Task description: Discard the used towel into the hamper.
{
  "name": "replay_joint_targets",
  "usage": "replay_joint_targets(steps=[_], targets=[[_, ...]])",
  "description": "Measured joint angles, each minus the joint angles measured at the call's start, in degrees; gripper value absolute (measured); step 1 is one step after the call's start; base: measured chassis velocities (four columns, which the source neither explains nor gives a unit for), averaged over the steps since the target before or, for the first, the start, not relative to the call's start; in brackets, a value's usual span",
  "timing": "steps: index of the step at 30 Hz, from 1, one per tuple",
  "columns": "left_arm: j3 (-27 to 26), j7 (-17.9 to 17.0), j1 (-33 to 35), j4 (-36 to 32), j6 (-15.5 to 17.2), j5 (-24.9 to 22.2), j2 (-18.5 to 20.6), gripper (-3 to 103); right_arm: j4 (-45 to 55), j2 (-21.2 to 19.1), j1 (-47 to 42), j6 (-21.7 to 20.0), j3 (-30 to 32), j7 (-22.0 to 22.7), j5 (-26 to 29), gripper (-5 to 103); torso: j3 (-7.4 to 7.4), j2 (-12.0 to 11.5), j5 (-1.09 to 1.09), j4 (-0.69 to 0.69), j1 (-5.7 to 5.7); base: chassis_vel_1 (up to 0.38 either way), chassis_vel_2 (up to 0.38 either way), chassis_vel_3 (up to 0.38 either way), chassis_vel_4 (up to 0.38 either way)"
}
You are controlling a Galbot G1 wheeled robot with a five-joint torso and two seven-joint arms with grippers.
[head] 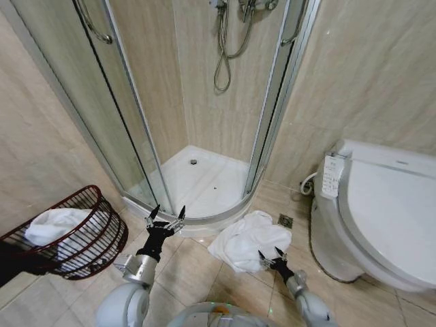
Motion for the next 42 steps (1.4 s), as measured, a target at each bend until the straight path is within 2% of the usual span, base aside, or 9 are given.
replay_joint_targets(steps=[10,18,22,28,30,34,37,40,42], targets=[[0.0,0.0,0.0,0.0,0.0,0.0,0.0,100,-11.4,1.4,9.7,-0.4,-2.4,-0.5,-4.8,100,0.04,0.1,0.02,0.0,0.02,0.0,0.0,0.0,0.0],[0.0,0.0,0.0,0.0,0.0,0.0,0.0,100,-17.6,2.4,14.2,-2.1,-3.0,-6.4,-6.4,103,0.06,0.1,0.0,-0.01,0.03,0.0,0.0,0.0,0.0],[0.0,0.0,0.0,0.0,0.0,0.0,0.0,100,-18.8,2.7,15.2,-2.3,-3.1,-7.8,-6.4,90,0.07,0.1,0.01,-0.01,0.03,0.0,0.0,0.0,0.0],[0.0,0.0,0.0,0.0,0.0,0.0,0.0,100,-19.3,2.4,15.5,-2.3,-3.2,-8.5,-5.8,63,0.08,0.1,0.02,-0.01,0.03,0.0,0.0,0.0,0.0],[0.0,0.0,0.0,0.0,0.0,0.0,0.0,100,-19.2,2.3,15.4,-2.2,-3.2,-8.5,-5.7,63,0.08,0.1,0.02,-0.01,0.03,0.0,0.0,0.0,0.0],[0.0,0.0,0.0,0.0,0.0,0.0,0.0,100,-19.4,2.2,15.0,-1.3,-3.0,-8.4,-5.3,41,0.08,0.1,0.03,0.0,0.03,0.0,0.0,0.0,0.0],[0.0,0.0,0.0,0.0,0.0,0.0,0.0,100,-19.3,2.1,14.7,-1.1,-2.9,-8.3,-5.0,36,0.09,0.1,0.03,0.0,0.04,0.0,0.0,0.0,0.0],[0.0,0.0,0.0,0.0,0.0,0.0,0.0,100,-18.6,1.8,14.0,-0.9,-2.7,-7.8,-4.4,19,0.09,0.1,0.04,0.01,0.04,0.0,0.0,0.0,0.0],[0.0,0.0,0.0,0.0,0.0,0.0,0.0,100,-18.2,1.6,13.7,-0.9,-2.6,-7.6,-4.1,15,0.09,0.1,0.04,0.01,0.04,0.0,0.0,0.0,0.0]])
